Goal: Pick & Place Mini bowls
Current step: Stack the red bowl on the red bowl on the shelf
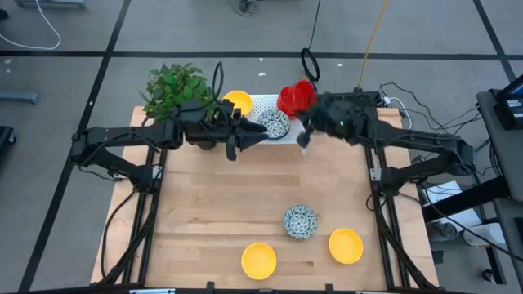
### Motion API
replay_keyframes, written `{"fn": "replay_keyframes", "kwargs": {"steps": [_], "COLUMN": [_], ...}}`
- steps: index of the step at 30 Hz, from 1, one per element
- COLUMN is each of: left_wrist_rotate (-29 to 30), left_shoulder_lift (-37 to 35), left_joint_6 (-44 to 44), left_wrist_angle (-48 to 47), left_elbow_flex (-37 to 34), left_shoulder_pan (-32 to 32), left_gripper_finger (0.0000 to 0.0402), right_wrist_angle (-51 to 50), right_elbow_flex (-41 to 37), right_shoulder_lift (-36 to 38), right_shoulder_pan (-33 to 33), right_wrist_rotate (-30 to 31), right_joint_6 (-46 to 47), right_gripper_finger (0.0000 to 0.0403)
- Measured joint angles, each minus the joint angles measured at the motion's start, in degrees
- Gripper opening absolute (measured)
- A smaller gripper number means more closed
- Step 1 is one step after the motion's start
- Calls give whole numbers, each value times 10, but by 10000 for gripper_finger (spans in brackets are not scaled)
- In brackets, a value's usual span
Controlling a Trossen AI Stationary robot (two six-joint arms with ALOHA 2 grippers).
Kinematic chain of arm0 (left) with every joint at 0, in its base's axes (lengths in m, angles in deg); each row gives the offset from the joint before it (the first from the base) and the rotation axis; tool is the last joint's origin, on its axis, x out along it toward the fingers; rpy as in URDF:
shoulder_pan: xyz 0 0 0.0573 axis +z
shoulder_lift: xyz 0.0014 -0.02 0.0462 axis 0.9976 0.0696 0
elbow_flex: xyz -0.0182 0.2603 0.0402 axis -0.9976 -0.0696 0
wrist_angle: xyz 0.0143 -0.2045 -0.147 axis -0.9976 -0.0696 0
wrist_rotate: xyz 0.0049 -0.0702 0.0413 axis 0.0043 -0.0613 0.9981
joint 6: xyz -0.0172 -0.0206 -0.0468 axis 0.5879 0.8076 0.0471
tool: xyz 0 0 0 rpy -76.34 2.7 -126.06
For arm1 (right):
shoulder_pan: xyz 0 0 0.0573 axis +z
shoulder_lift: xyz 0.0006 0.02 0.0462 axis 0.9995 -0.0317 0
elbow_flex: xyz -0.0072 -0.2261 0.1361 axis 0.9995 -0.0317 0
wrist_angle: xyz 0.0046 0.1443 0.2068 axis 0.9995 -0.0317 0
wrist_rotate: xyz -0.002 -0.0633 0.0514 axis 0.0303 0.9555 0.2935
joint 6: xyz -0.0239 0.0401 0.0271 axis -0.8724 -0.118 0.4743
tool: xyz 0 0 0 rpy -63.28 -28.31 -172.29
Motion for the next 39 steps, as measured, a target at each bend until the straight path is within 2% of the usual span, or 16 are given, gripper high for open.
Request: {"fn": "replay_keyframes", "kwargs": {"steps": [5,12,19,28,39], "left_wrist_rotate": [-18,-20,-20,-20,-20], "left_shoulder_lift": [0,0,0,0,0], "left_joint_6": [0,-7,-17,-36,-36], "left_wrist_angle": [0,0,-1,-2,-10], "left_elbow_flex": [0,0,0,0,0], "left_shoulder_pan": [6,6,6,13,29], "left_gripper_finger": [170,170,170,170,170], "right_wrist_angle": [26,14,-23,-59,-50], "right_elbow_flex": [10,81,139,139,139], "right_shoulder_lift": [-44,-117,-173,-190,-189], "right_shoulder_pan": [-54,-77,-99,-110,-112], "right_wrist_rotate": [-59,-87,-89,-89,-88], "right_joint_6": [43,10,1,-18,-19], "right_gripper_finger": [0,0,0,0,0]}}
